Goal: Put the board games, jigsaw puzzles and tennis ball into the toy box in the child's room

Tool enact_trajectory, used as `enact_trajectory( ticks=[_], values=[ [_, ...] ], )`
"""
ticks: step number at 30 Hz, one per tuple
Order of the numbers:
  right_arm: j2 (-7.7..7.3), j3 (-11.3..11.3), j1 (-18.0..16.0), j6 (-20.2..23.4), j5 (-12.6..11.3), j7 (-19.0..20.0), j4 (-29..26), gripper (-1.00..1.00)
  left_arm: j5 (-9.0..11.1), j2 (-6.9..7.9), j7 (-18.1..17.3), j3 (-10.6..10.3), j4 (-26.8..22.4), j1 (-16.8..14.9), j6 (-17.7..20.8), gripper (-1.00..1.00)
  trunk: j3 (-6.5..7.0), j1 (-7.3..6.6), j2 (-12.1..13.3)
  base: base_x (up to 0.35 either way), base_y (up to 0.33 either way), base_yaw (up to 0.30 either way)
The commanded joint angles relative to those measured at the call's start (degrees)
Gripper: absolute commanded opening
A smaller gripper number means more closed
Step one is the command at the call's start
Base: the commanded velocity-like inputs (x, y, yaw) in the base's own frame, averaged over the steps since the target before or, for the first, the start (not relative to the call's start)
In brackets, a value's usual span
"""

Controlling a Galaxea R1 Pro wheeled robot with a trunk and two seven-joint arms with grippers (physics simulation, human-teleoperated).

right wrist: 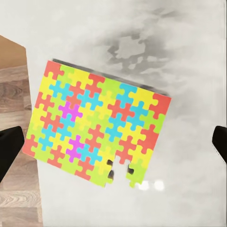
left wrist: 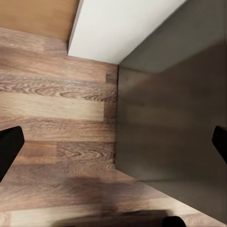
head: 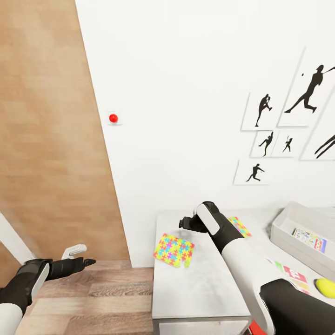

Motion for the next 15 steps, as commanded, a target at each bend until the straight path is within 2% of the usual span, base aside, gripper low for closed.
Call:
enact_trajectory(
  ticks=[1, 6, 15],
  values=[
    [-0.02, 0.18, -0.07, 0.06, -0.59, -0.58, -0.03, 1.00, 0.24, 0.00, -0.11, 0.15, -0.05, -0.04, 0.49, 1.00, -0.20, 0.04, -0.14, 0.000, 0.000, -0.154],
    [-0.08, 0.21, -0.07, 0.04, -0.58, -0.58, -0.09, 1.00, 0.25, -0.04, -0.11, 0.15, -0.05, -0.04, 0.48, 1.00, -0.45, 0.04, -0.14, 0.000, 0.000, -0.111],
    [-0.10, 0.20, -0.07, -0.02, -0.54, -0.58, -0.07, 1.00, 0.24, -0.13, -0.11, 0.15, -0.05, -0.04, 0.48, 1.00, -0.67, 0.04, -0.14, 0.000, 0.000, -0.023]
  ],
)
